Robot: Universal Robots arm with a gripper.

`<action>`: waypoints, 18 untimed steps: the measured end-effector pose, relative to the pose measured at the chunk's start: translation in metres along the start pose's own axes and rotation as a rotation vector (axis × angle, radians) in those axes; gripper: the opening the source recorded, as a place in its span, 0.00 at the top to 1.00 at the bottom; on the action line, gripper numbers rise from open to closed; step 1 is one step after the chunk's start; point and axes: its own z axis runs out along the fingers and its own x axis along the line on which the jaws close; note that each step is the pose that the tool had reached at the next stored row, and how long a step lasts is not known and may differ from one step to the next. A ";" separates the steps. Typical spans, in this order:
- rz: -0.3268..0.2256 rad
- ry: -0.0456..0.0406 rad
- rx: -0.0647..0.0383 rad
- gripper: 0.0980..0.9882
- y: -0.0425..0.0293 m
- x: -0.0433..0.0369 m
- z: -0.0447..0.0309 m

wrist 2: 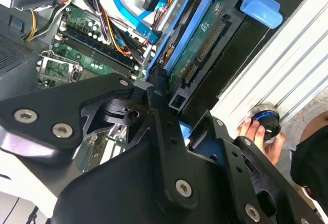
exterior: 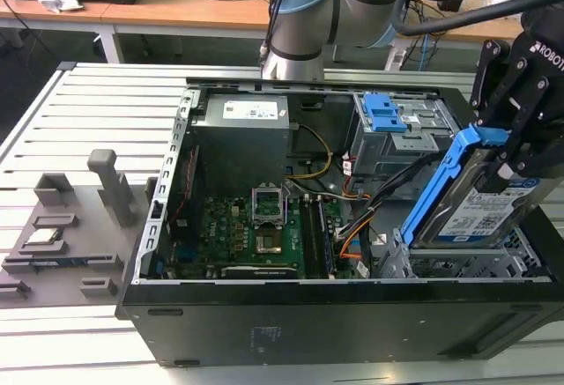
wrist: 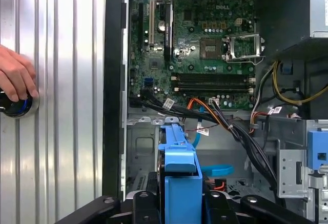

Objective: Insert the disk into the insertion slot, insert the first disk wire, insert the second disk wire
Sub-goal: 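Insert the disk into the insertion slot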

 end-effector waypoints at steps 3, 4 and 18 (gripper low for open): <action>0.000 0.0001 0.000 0.70 -0.0003 -0.0001 0.0073; 0.000 0.0003 0.000 0.70 -0.0004 -0.0002 0.0093; 0.000 0.0005 0.000 0.70 -0.0016 -0.0007 0.0417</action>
